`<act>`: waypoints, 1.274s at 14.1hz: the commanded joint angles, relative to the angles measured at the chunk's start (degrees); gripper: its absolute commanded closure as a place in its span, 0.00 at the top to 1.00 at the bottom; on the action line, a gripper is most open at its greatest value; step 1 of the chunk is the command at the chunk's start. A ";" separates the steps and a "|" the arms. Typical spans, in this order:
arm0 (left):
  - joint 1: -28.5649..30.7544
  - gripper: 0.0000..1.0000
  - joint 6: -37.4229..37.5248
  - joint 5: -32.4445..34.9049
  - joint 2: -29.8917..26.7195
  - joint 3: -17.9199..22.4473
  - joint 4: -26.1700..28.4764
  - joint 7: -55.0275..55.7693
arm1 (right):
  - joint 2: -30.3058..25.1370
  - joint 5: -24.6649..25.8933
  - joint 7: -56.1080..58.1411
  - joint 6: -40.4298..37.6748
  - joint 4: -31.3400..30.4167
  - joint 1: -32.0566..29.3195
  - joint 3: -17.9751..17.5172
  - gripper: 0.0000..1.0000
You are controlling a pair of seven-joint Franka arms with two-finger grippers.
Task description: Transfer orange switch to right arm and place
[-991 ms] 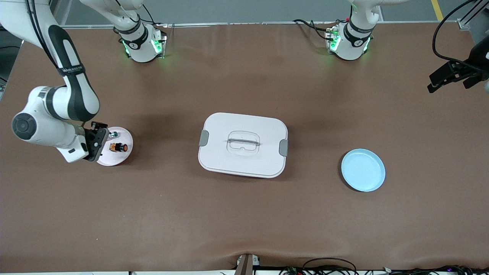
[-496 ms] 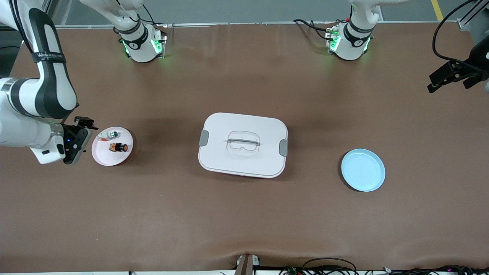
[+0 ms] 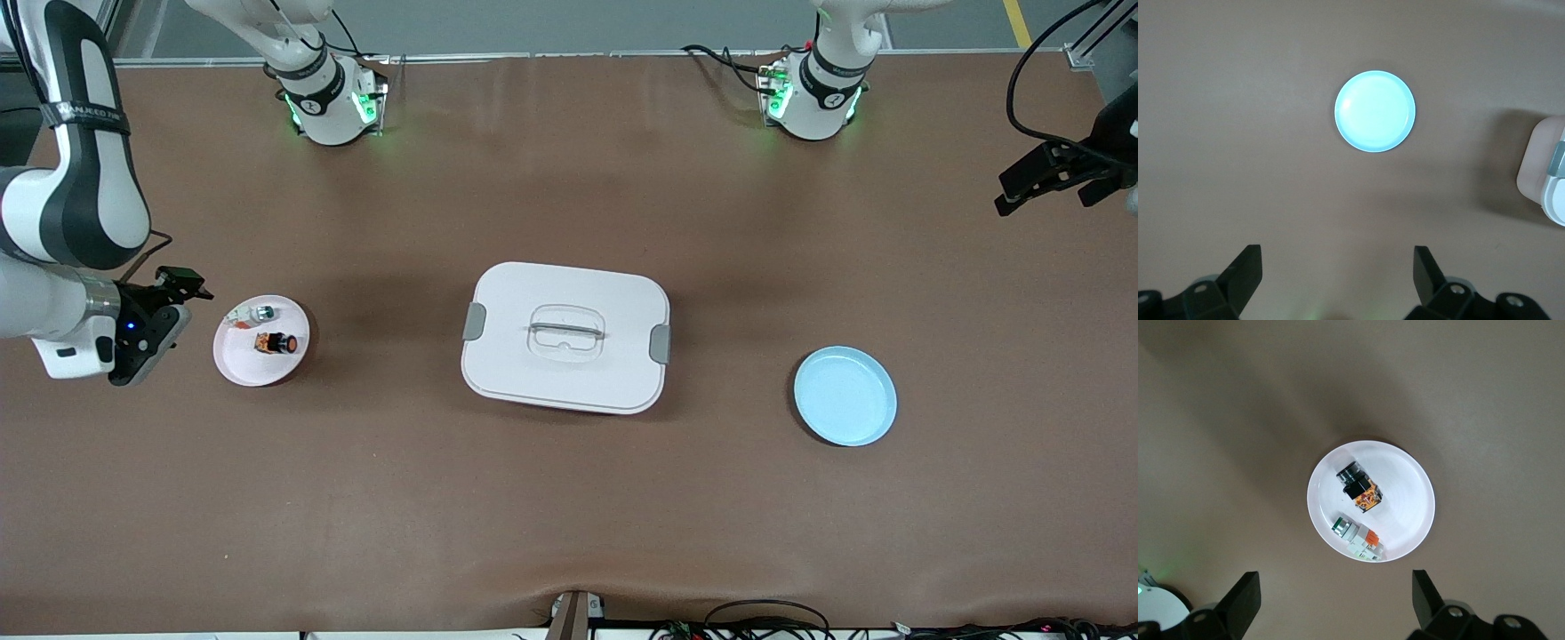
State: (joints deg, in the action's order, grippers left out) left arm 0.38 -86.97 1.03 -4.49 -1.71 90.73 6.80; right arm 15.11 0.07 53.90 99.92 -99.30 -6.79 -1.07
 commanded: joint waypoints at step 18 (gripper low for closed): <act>0.06 1.00 0.66 0.20 -0.69 -0.05 -0.12 -0.82 | -3.50 0.19 -43.97 -22.92 15.98 3.27 0.02 1.00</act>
State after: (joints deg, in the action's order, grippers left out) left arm 0.29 -86.97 1.03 -4.49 -1.75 90.71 6.79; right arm 12.86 0.07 11.56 78.45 -83.95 -3.26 -1.03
